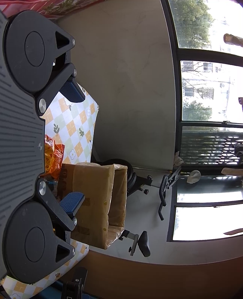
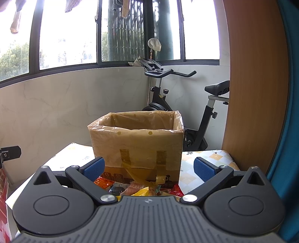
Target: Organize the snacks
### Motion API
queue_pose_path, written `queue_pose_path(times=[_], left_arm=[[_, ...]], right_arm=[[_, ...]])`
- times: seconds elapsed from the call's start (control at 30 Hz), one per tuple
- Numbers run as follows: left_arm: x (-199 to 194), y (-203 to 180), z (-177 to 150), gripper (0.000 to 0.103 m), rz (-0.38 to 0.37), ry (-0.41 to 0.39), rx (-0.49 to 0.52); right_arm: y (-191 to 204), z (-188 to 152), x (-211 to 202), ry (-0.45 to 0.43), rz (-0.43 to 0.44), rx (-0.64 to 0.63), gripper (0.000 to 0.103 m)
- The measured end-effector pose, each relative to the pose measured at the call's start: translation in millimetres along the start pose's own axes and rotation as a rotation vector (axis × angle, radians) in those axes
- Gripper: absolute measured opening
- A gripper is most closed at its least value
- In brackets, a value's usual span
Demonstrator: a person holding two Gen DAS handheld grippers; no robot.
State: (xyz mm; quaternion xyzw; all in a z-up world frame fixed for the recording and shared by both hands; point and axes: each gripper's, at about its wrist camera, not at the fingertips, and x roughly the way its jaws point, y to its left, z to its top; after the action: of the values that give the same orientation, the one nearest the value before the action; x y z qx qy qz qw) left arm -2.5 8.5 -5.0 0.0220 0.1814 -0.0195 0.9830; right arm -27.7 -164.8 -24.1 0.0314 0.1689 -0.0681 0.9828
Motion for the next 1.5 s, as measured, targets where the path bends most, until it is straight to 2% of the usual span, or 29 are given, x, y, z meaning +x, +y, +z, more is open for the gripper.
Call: queue_pose_path(times=[0.53, 0.73, 1.0, 1.13, 1.5], left_arm=[[8, -2, -5, 0.103, 0.015, 0.015, 0.008], [22, 3, -16, 0.103, 0.050, 0.025, -0.002], [56, 30, -49, 0.103, 0.059, 0.055, -0.135], [80, 30, -65, 0.103, 0.025, 0.122, -0.157], [134, -8, -119, 0.103, -0.099, 0.265, -0.059]], right_arm=[[0, -3, 2, 0.012, 0.023, 0.008, 0.103], [-3, -16, 12, -0.021, 0.016, 0.007, 0.103], [-17, -51, 48, 0.061, 0.035, 0.069, 0.103], [-17, -71, 64, 0.077, 0.006, 0.025, 0.103], [-12, -106, 97, 0.138, 0.044, -0.021, 0.103]])
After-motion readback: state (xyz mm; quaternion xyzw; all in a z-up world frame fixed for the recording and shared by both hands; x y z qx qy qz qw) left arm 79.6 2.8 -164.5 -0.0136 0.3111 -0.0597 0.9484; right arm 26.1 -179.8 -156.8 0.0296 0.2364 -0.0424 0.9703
